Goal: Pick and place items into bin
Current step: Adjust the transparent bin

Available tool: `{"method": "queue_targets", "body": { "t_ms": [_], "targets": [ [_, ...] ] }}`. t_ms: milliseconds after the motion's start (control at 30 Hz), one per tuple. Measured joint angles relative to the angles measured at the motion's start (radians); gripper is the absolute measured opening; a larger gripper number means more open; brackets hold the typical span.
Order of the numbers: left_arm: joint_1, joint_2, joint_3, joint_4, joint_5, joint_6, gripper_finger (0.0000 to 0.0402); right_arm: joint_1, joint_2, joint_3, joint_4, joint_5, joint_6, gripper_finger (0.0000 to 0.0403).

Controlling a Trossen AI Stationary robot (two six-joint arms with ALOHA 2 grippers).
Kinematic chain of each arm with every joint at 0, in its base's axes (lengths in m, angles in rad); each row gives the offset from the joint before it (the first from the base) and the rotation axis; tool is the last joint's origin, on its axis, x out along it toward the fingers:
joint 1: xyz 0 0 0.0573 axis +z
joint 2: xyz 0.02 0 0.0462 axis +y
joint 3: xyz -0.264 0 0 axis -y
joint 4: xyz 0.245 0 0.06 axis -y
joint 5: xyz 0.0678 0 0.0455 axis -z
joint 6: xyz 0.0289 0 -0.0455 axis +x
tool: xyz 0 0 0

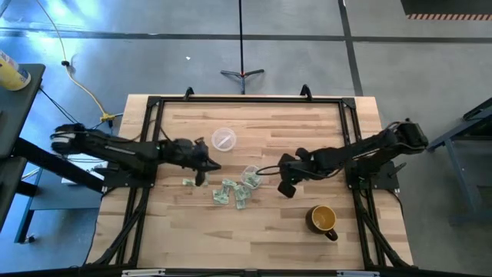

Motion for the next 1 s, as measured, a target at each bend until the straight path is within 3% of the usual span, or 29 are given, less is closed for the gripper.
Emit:
{"method": "queue_targets", "body": {
  "t_ms": [167, 467, 733, 1000],
  "targets": [
    [-0.034, 0.157, 0.007, 0.177, -0.026, -0.024, 0.0045, -0.019, 0.028, 0.012, 0.052, 0.037, -0.041, 0.0044],
    [-0.060, 0.413, 0.200, 0.095, 0.045, 0.105, 0.0022, -0.046, 0.052, 0.012, 0.049, 0.043, -0.045, 0.0044],
    [-0.061, 0.520, 0.314, -0.077, 0.078, 0.165, 0.0036, -0.045, 0.052, 0.012, 0.033, 0.061, -0.044, 0.0044],
    [-0.061, 0.567, 0.361, 0.014, 0.183, 0.221, 0.0024, -0.045, 0.052, 0.012, 0.037, 0.093, -0.047, 0.0043]
  ]
}}
